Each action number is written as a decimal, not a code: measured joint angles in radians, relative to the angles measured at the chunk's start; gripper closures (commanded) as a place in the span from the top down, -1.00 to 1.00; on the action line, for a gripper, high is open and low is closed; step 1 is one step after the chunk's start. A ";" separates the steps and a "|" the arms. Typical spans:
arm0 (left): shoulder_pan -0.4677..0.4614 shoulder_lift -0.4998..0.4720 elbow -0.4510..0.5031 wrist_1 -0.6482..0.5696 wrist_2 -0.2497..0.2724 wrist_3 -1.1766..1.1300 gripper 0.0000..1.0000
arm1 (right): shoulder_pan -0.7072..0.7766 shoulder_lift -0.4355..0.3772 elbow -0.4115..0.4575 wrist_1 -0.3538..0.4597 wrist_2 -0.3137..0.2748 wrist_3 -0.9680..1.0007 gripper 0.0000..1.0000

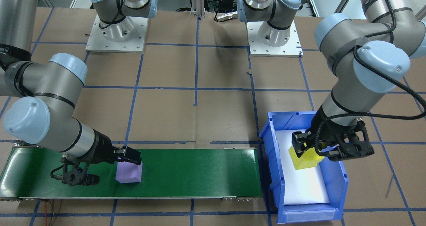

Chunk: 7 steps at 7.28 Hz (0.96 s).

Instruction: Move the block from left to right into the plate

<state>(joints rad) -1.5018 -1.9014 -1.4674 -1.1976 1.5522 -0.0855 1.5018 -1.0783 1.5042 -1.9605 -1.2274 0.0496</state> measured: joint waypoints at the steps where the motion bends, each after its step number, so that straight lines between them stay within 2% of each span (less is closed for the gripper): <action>1: -0.039 0.000 0.000 0.001 -0.008 -0.059 -0.41 | 0.000 0.006 0.002 -0.002 -0.006 -0.002 0.65; 2: -0.071 -0.007 0.000 0.007 -0.019 -0.103 -0.41 | 0.000 0.009 0.007 -0.005 -0.012 -0.003 -0.14; 3: -0.106 -0.030 -0.002 0.030 -0.026 -0.130 -0.40 | 0.000 0.011 0.015 -0.014 -0.028 -0.014 -0.29; 4: -0.139 -0.066 -0.004 0.072 -0.029 -0.148 -0.40 | 0.000 0.012 0.023 -0.025 -0.071 -0.055 -0.36; 7: -0.182 -0.144 -0.018 0.162 -0.031 -0.166 -0.35 | -0.018 -0.016 0.016 -0.025 -0.234 -0.170 -0.36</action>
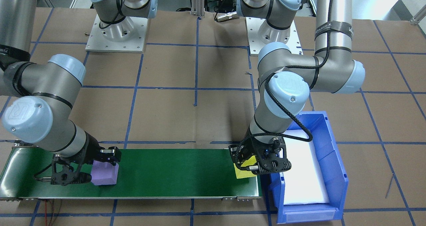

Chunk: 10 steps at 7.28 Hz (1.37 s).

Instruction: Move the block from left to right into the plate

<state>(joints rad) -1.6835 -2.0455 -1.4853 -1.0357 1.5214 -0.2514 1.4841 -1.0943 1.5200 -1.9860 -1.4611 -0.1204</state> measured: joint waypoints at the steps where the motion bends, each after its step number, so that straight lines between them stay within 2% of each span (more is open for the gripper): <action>1: -0.002 -0.014 -0.002 0.017 -0.001 -0.001 -0.31 | -0.015 -0.031 0.003 0.006 -0.049 -0.046 -0.36; 2: -0.005 -0.029 -0.004 0.033 -0.004 -0.002 -0.25 | -0.047 -0.070 0.013 0.028 -0.101 -0.117 -0.37; 4: -0.011 -0.049 -0.011 0.057 -0.028 0.001 0.99 | -0.204 -0.179 0.069 0.124 -0.176 -0.341 -0.39; 5: -0.012 -0.049 -0.023 0.068 -0.034 0.004 1.00 | -0.310 -0.211 0.106 0.146 -0.205 -0.483 -0.39; 7: -0.013 -0.026 -0.044 0.079 -0.037 0.029 1.00 | -0.540 -0.220 0.167 0.145 -0.222 -0.758 -0.39; 10: -0.013 0.005 -0.036 0.079 -0.034 0.051 1.00 | -0.766 -0.153 0.185 0.045 -0.259 -1.021 -0.35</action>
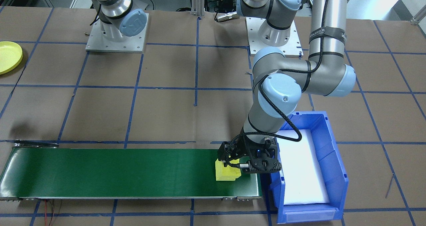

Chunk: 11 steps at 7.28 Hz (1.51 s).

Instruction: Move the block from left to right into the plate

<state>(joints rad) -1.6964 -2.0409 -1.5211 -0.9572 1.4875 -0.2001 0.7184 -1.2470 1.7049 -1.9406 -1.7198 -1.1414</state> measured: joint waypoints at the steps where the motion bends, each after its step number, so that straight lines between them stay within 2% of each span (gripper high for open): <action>1: 0.000 0.012 0.001 0.000 0.002 -0.003 1.00 | -0.057 0.032 0.000 -0.045 -0.003 -0.076 -0.14; 2: 0.000 0.019 0.000 -0.001 0.003 -0.007 1.00 | -0.098 0.063 -0.002 -0.095 -0.001 -0.150 0.06; 4: 0.000 0.032 -0.003 -0.006 0.007 -0.012 1.00 | -0.151 0.115 -0.012 -0.187 0.004 -0.267 1.00; 7: 0.003 0.068 -0.013 -0.024 0.009 -0.013 1.00 | -0.203 0.136 -0.013 -0.212 0.027 -0.362 1.00; 9: 0.007 0.097 -0.014 -0.035 0.010 -0.012 1.00 | -0.204 0.119 -0.009 -0.206 0.036 -0.326 1.00; 11: 0.009 0.120 -0.016 -0.045 0.011 -0.013 1.00 | -0.170 0.061 -0.009 -0.164 0.043 -0.227 1.00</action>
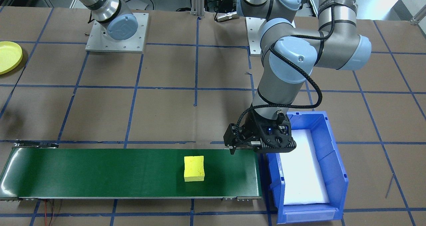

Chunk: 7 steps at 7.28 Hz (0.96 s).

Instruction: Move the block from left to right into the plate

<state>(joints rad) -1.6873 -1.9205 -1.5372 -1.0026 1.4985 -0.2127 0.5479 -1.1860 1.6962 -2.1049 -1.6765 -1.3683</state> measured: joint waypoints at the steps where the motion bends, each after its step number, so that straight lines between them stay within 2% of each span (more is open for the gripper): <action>1: 0.004 0.018 0.004 -0.012 -0.001 0.000 1.00 | 0.045 -0.044 0.000 0.048 0.001 0.068 1.00; 4: 0.041 0.060 0.011 -0.068 -0.009 0.000 1.00 | 0.197 -0.141 0.000 0.202 0.055 0.305 0.99; 6: 0.047 0.057 -0.001 -0.074 -0.015 -0.001 1.00 | 0.347 -0.182 0.001 0.249 0.077 0.502 1.00; 7: 0.047 0.055 -0.002 -0.074 -0.016 0.000 1.00 | 0.431 -0.190 0.001 0.275 0.114 0.631 1.00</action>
<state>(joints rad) -1.6403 -1.8656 -1.5388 -1.0766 1.4826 -0.2132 0.9792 -1.3760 1.6973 -1.8300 -1.5624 -0.7372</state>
